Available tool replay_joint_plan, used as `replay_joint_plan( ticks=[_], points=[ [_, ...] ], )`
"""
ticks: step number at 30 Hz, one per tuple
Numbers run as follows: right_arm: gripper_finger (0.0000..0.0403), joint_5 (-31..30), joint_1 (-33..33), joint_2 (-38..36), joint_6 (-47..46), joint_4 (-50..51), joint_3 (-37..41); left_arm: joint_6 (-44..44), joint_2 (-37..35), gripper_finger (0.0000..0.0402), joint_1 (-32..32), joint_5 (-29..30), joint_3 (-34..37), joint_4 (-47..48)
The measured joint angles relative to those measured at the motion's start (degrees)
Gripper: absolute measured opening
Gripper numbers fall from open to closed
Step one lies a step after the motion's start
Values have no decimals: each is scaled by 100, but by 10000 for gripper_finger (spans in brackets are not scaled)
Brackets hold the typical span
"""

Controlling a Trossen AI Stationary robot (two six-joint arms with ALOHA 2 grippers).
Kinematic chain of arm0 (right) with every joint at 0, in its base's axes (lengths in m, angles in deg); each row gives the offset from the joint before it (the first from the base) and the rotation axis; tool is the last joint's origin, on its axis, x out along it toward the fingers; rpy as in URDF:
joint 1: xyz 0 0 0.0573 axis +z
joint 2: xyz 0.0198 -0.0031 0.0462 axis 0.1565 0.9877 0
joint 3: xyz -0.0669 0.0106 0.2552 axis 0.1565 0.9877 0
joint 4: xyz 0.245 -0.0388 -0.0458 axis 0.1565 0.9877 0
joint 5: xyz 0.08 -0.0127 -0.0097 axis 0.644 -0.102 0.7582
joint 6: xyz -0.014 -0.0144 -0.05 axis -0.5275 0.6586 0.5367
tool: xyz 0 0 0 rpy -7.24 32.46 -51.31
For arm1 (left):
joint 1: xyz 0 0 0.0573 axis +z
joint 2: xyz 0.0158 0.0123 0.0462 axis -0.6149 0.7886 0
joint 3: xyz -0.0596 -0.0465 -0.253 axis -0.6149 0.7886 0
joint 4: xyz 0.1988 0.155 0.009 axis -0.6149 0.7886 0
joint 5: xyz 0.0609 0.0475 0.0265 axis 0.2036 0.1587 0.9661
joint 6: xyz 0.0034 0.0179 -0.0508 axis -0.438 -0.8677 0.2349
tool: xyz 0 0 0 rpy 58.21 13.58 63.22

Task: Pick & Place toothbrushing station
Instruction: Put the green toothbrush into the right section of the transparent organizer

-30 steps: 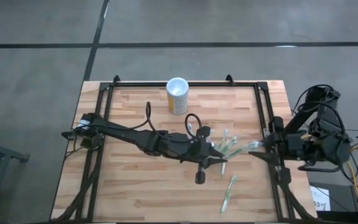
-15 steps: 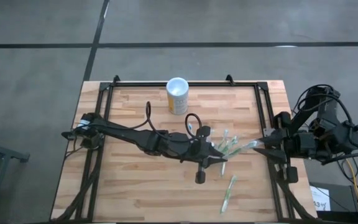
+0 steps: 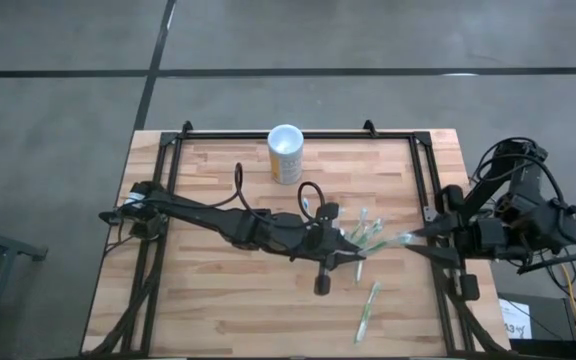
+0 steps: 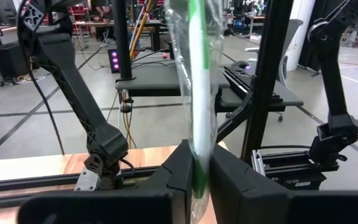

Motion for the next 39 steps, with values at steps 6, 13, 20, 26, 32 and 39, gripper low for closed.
replay_joint_plan(
  ticks=[6, 13, 20, 26, 32, 39],
  points=[
    [88, -1, -43, 59, -44, 4, 0, 6, 0, 29, 0, -39, 0, 4],
    [113, -39, -47, 50, -163, 7, -8, 54, 0, 43, 5, -17, 0, -2],
    [150, -40, -176, 50, -300, 0, -17, 124, 0, 27, 5, -117, 0, -8],
    [187, -53, -345, 48, -407, -3, -17, 155, 0, 48, 5, -120, 0, -7],
    [201, -54, -460, 48, -496, -7, -17, 155, 0, 27, 2, -124, 0, -4],
    [167, -42, -454, 48, -649, -7, -17, 155, 0, 56, 2, -124, 0, -4]
  ],
)
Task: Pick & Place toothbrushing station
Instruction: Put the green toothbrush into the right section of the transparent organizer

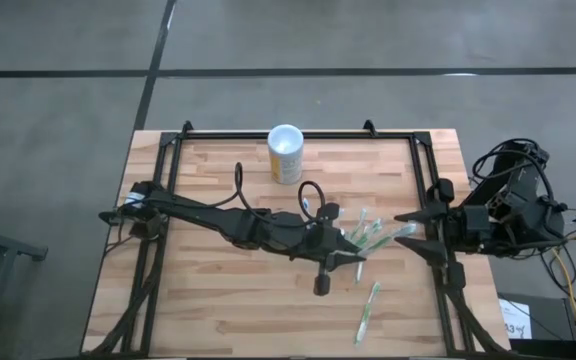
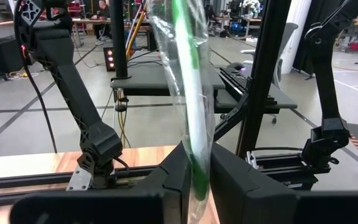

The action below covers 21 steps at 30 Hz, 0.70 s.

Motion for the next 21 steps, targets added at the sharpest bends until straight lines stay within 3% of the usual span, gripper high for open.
replay_joint_plan(
  ticks=[12, 21],
  points=[
    [69, 9, 0, 26, 137, 35, 2, 0, 2, 39, 0, -3, 0, 2],
    [20, 10, -2, 37, 312, 37, 2, -2, 2, 47, -2, -8, 0, 4]
  ],
)
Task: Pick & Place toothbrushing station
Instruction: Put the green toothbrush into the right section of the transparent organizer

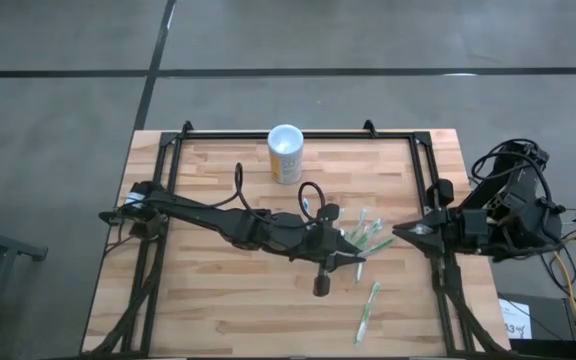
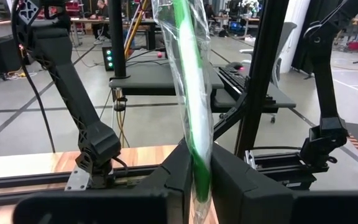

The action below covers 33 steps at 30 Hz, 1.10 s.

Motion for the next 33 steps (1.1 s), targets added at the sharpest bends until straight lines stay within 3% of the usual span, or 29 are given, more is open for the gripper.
replay_joint_plan(
  ticks=[33],
  points=[
    [13, 12, 2, 0, 16, 0, 2, -2, 2, 48, 0, 6, 0, 0]
  ],
)
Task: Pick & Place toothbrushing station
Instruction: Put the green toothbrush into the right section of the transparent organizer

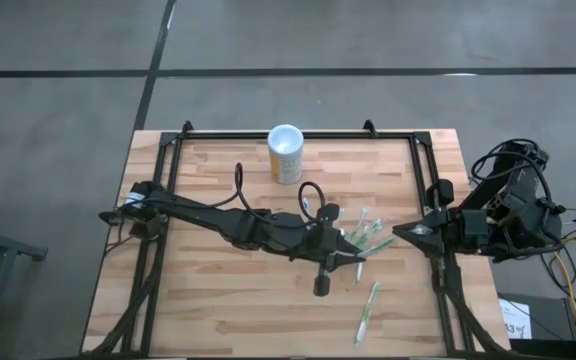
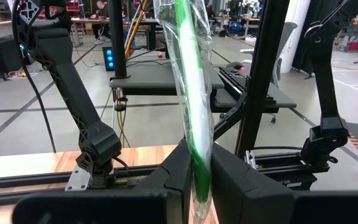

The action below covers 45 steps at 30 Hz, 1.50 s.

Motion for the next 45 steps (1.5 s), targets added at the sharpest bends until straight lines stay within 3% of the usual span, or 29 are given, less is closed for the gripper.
replay_joint_plan(
  ticks=[18, 28, 45],
  points=[
    [13, -2, -2, 0, 2, 0, 1, -22, 0, 27, 2, 9, 0, 15],
    [13, 0, -1, 2, 2, 4, 2, 0, 0, 88, 2, -2, 0, 0],
    [13, -1, -1, 2, 2, 7, 2, 2, 0, 94, 2, 0, 0, 53]
  ],
)
